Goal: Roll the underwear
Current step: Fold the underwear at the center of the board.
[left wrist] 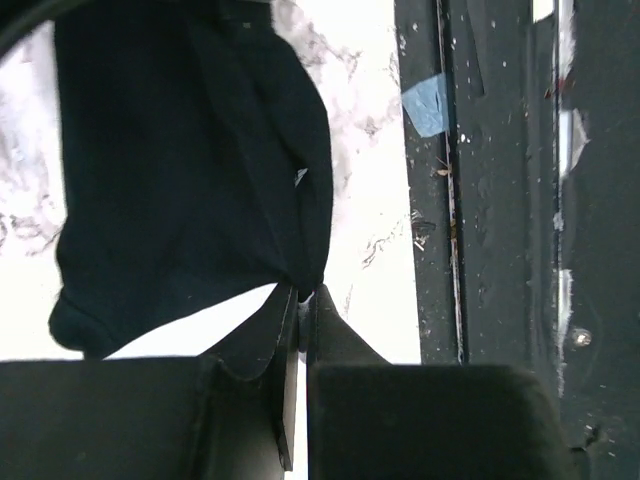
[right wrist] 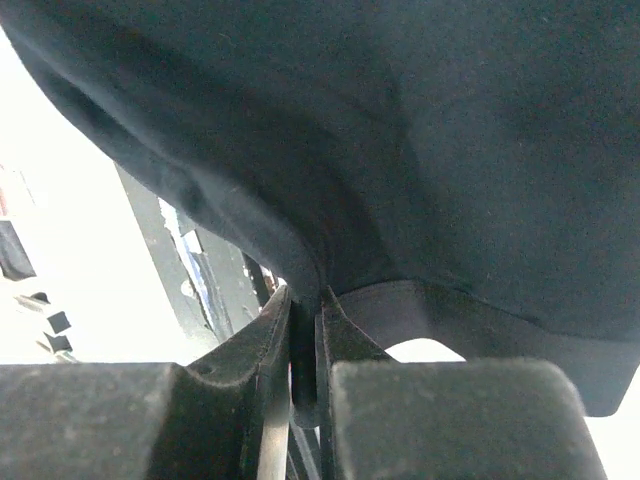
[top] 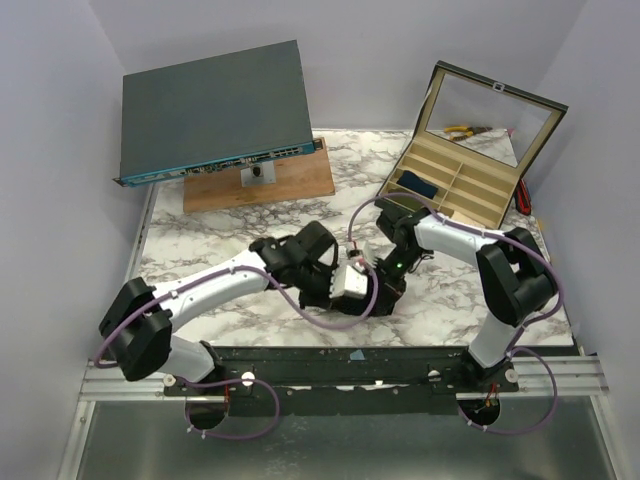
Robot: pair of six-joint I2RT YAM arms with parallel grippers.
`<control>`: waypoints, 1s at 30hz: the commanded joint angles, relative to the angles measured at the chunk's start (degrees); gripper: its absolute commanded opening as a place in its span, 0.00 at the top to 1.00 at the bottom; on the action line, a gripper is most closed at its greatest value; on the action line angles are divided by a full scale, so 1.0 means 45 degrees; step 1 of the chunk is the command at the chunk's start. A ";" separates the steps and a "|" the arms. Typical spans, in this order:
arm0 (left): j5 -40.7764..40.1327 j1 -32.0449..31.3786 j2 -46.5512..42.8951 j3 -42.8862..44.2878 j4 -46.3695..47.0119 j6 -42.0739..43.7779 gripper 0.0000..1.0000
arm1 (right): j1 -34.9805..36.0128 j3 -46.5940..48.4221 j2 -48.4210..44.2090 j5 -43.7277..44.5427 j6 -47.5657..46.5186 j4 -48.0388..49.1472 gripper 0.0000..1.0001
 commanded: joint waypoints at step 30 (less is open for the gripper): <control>-0.0481 0.3853 0.4661 0.3759 0.0313 -0.3013 1.00 | -0.2307 0.7098 0.5023 0.1149 -0.0569 -0.1945 0.60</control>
